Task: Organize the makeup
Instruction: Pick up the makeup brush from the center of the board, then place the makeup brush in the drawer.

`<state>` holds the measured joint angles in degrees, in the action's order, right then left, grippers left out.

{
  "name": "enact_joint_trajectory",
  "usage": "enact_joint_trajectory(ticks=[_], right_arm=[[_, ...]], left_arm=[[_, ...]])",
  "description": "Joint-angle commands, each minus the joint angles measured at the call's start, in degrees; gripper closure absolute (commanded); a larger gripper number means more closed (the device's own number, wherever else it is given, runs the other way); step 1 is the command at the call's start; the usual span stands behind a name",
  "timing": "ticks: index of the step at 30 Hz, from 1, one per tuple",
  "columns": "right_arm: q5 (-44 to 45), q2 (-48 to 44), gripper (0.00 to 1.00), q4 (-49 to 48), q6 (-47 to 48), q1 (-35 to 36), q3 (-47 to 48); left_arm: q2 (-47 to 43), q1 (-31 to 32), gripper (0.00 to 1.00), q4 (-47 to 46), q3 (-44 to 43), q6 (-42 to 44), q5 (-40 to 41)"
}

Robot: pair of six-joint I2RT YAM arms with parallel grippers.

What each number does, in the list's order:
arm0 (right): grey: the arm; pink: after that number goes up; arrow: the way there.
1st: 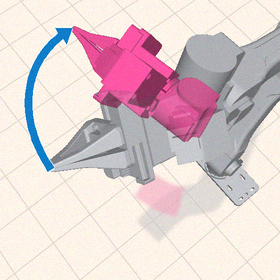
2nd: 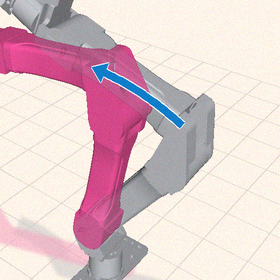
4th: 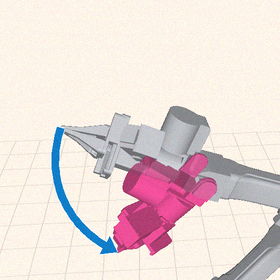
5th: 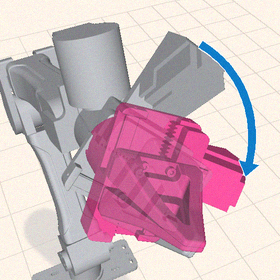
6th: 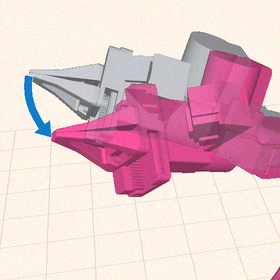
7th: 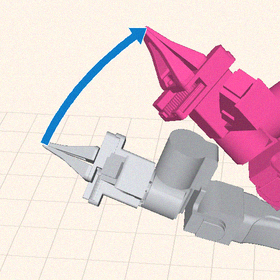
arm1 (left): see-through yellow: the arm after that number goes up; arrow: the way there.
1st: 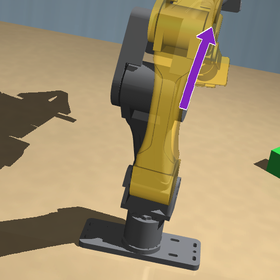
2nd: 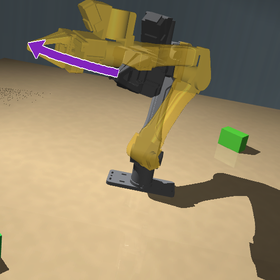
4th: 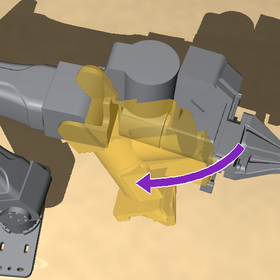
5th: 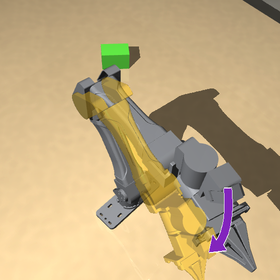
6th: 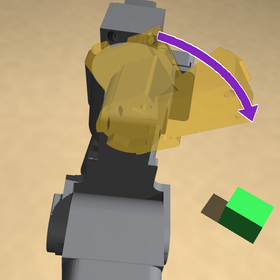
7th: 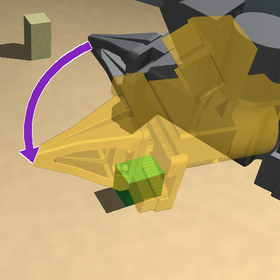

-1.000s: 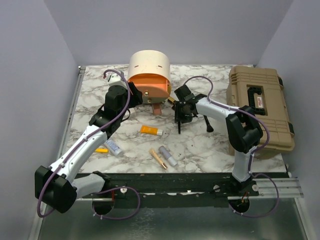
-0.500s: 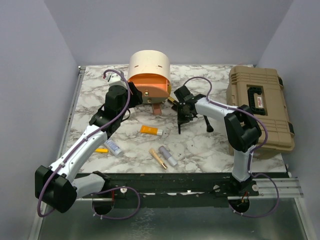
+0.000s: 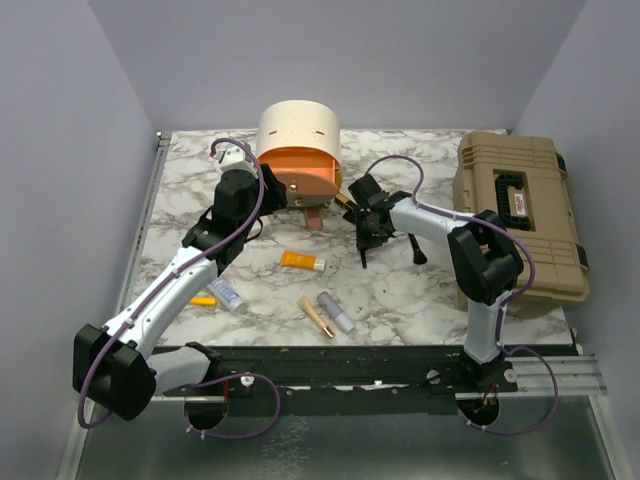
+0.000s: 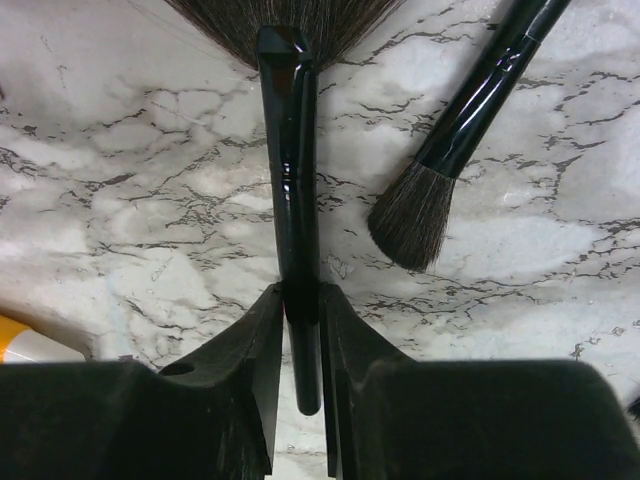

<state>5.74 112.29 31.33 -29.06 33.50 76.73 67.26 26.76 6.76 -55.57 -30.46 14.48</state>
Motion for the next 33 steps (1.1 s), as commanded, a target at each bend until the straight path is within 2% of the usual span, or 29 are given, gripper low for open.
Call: enact_joint_trajectory(ticks=[1,3,5,7,11,18,24,28,33], right_arm=[[1.6,1.28,0.8,0.11,0.69,0.23,-2.13],[2.07,0.91,0.83,0.24,0.7,0.25,-2.02],[2.75,-0.41,0.95,0.47,0.74,0.25,-1.96],[2.62,-3.33,0.98,-0.63,1.23,0.25,-2.95],[4.41,-7.96,0.99,-1.17,1.5,0.25,-3.91],[5.42,-9.36,1.0,1.22,1.25,0.25,-1.56],[10.92,-16.1,1.0,-1.48,2.66,0.21,-3.91],[7.97,-17.98,1.0,-1.33,7.66,0.25,-0.68],[5.39,-18.05,1.0,1.04,8.76,0.26,4.17]], left_arm=[[0.58,0.11,0.4,-0.92,-1.25,-0.04,-1.12],[0.82,0.14,0.4,-0.9,-1.44,-0.04,-1.33],[1.08,0.1,0.4,-0.9,-1.55,-0.09,-1.46],[1.32,0.07,0.4,-1.04,-1.73,-0.07,-1.62],[1.76,0.06,0.4,-1.04,-1.77,-0.39,-1.78],[3.61,0.09,0.4,-1.29,-3.58,-0.85,-5.01],[3.93,0.09,0.4,-1.59,-3.32,0.66,-5.92],[5.56,0.04,0.4,-1.8,-3.47,1.76,-8.33],[7.57,0.09,0.4,-2.66,-4.34,0.63,-11.1]])
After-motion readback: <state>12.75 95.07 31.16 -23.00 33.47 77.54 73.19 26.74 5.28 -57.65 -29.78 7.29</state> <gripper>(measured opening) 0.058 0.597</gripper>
